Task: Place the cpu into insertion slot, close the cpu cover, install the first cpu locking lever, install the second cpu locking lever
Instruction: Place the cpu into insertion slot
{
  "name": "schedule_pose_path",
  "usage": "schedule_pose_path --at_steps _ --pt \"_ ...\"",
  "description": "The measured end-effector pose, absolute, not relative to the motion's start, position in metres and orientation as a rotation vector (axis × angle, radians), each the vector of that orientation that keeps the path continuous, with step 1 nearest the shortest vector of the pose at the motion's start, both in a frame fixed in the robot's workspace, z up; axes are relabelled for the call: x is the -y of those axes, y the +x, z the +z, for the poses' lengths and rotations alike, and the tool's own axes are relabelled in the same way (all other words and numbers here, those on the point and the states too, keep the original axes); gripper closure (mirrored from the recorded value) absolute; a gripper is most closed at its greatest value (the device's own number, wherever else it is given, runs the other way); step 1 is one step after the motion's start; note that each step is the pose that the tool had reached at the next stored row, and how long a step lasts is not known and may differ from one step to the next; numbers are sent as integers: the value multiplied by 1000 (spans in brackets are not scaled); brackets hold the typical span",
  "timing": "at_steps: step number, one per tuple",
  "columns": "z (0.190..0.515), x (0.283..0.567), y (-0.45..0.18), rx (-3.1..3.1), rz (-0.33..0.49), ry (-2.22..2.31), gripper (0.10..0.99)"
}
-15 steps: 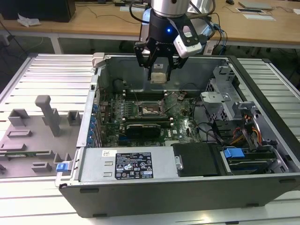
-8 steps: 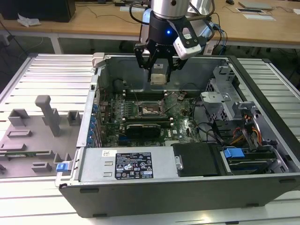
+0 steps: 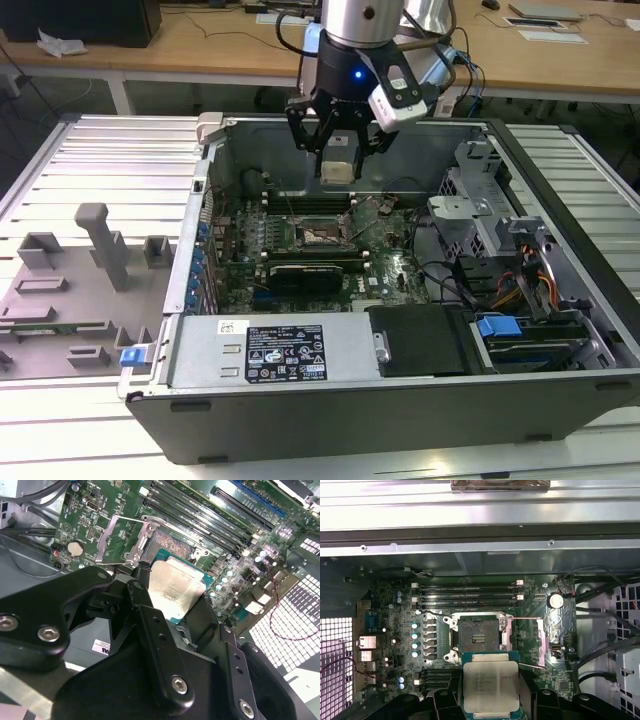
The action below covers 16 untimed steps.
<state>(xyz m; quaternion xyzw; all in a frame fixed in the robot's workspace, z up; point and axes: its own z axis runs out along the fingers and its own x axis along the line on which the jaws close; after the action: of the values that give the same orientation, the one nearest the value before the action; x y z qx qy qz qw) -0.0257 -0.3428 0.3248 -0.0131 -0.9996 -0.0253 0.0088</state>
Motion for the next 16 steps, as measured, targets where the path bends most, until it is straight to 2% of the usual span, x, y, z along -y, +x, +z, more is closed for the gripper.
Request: schedule_pose_path --at_steps 16 --pt "296 342 -34 3155 -80 -40 545"
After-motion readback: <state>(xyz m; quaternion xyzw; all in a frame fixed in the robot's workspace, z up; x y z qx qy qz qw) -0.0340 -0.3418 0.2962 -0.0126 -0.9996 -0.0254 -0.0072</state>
